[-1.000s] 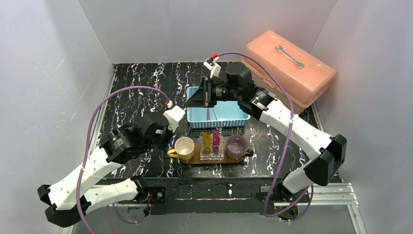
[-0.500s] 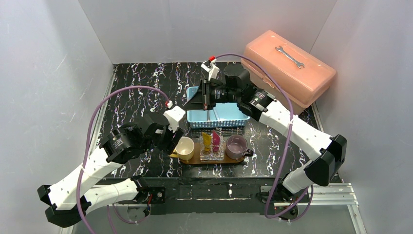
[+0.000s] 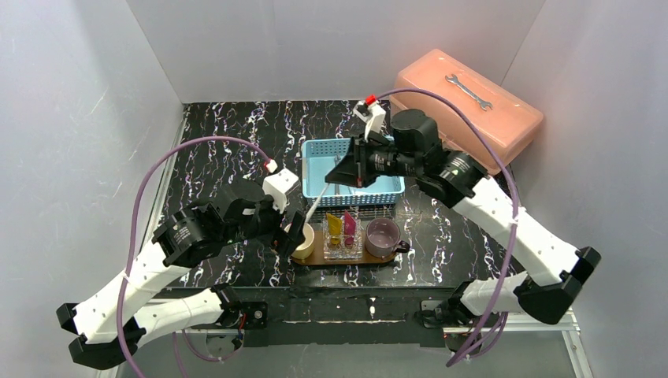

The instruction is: Prepare toiletry sets of a toothbrush and toothpaste on the tray

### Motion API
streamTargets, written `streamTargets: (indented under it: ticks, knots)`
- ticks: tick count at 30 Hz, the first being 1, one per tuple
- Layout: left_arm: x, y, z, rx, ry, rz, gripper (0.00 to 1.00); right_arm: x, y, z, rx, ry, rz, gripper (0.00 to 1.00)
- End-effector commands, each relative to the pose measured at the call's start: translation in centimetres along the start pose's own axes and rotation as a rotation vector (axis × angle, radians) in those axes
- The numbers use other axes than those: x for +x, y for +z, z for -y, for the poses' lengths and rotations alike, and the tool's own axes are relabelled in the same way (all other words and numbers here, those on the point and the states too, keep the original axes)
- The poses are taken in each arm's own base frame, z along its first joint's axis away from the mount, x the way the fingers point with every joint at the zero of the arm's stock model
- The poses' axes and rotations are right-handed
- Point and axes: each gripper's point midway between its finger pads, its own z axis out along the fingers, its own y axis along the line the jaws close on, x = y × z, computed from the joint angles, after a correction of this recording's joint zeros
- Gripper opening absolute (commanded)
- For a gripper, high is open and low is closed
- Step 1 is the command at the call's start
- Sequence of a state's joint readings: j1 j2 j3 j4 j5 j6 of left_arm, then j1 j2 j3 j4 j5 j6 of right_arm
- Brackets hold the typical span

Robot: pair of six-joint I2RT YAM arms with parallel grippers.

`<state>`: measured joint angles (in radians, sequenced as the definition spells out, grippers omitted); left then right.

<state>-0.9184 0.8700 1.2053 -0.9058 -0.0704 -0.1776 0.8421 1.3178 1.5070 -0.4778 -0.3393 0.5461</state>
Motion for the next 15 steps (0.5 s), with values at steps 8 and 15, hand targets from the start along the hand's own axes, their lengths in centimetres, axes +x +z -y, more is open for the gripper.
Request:
streamTargets:
  ticks: [8,15]
  knots:
    - [-3.2,-0.8,4.2,0.205,-0.12,0.102,0.98,2.6,-5.3,1.1,0.103,-0.196,-0.07,0.01]
    - [-3.3,0.1,4.4,0.203,-0.2,0.1,0.98,4.4,-6.7,-0.4,0.189,-0.36,-0.101,0.01]
